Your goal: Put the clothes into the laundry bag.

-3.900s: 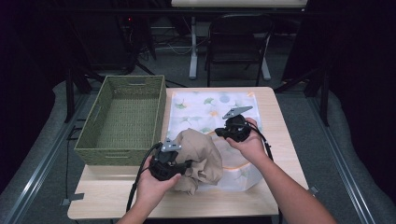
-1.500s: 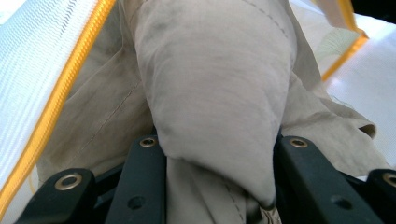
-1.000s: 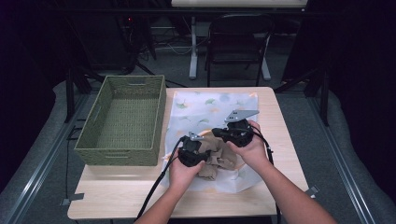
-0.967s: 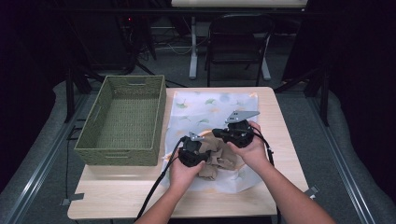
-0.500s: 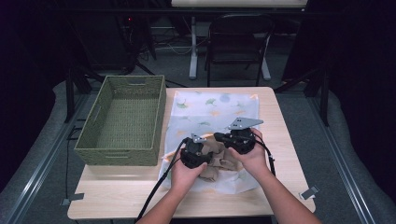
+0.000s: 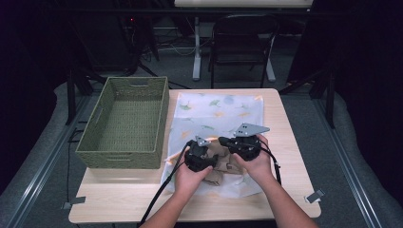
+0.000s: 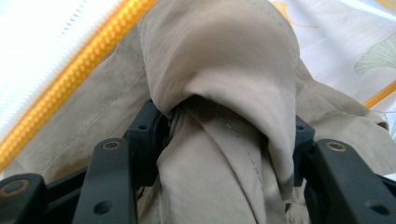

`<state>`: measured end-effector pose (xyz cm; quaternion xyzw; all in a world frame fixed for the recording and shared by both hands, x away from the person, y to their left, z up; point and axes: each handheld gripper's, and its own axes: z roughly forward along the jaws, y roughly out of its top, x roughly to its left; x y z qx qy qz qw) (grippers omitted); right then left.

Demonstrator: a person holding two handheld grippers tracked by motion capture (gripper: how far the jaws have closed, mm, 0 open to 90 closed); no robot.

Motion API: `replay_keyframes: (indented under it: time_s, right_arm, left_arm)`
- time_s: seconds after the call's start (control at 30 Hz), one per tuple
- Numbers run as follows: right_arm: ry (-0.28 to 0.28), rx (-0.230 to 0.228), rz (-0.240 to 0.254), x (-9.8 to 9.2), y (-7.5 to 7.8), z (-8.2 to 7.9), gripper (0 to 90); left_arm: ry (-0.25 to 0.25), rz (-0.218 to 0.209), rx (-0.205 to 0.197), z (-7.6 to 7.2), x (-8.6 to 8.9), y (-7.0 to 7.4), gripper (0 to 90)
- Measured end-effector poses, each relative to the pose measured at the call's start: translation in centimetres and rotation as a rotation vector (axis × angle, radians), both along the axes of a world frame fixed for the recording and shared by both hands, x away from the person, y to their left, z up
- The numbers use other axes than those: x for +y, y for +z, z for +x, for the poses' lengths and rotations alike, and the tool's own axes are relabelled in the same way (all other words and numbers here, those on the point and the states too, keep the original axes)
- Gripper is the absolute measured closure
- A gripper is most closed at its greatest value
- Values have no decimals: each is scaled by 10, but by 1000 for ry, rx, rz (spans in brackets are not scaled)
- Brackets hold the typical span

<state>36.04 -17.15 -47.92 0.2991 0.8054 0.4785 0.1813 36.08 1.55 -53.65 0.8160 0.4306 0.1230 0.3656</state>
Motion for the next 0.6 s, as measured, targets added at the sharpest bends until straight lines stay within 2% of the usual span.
replay_keyframes:
  time_s: [0.03, 0.13, 0.27, 0.6]
  right_arm:
    - [-2, -2, -1, -1, 0, 0, 895]
    - [-9, 0, 3, -2, -1, 0, 895]
    - [-13, 1, 8, -3, -2, 0, 895]
    - [-13, 8, 7, -4, -5, 2, 895]
  left_arm:
    - [0, 5, -14, -1, 0, 1, 445]
    - [-6, 2, -20, -3, 1, 3, 441]
    - [-11, 21, -38, -6, 1, 4, 440]
    - [-16, 6, -44, -15, 7, 14, 421]
